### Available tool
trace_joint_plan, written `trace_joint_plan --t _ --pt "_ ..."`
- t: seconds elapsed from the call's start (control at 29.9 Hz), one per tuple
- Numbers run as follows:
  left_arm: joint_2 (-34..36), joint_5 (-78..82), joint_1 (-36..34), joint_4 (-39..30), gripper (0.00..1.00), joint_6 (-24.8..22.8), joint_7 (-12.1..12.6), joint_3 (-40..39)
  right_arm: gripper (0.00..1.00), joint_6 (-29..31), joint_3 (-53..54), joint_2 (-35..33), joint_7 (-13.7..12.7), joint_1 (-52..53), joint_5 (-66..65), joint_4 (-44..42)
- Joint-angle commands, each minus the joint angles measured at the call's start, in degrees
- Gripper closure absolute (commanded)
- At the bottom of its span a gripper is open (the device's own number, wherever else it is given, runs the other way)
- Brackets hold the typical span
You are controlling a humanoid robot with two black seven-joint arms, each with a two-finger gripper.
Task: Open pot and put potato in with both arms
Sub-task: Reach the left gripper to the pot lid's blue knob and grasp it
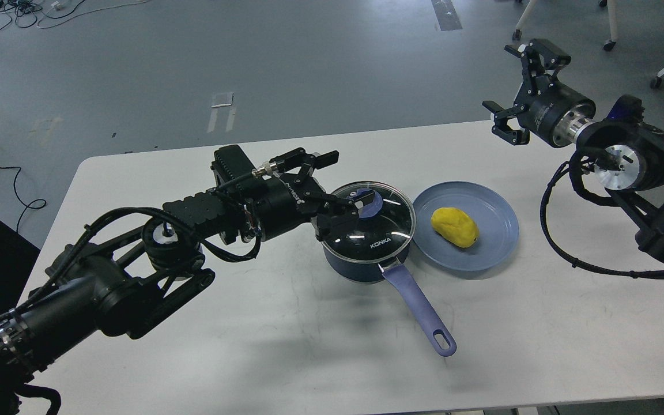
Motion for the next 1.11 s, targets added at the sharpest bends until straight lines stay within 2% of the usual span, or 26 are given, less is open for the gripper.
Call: trace_joint_plan --t 0.0,0.6,0.94,1.0,1.07 --pt "-1.3 0.4 -0.4 0.9 0.02 0.7 -0.1 1.2 0.0 -0.4 0.0 -0.3 0.0 -0.7 0.0 0.0" --pt "-4.8 0.4 -0.3 8.2 0.02 0.8 0.2 3.2 0.0 -0.9 0.1 -0.3 -0.1 -0.7 0.0 0.1" --pt "-5.5 0.4 -0.1 11.4 0.03 3.8 0.1 4.8 0.0 -1.0 0.0 -0.8 0.0 -1.2 0.0 0.1" --pt "-5.5 0.4 -0.1 11.4 0.06 4.4 0.1 4.8 0.0 -0.9 -0.1 -0.8 0.0 -1.4 0.0 0.1" --pt "-5.5 0.4 -0.1 11.4 0.16 4.4 0.1 4.8 0.0 -0.9 -0.2 -0.8 0.0 -1.6 0.0 0.0"
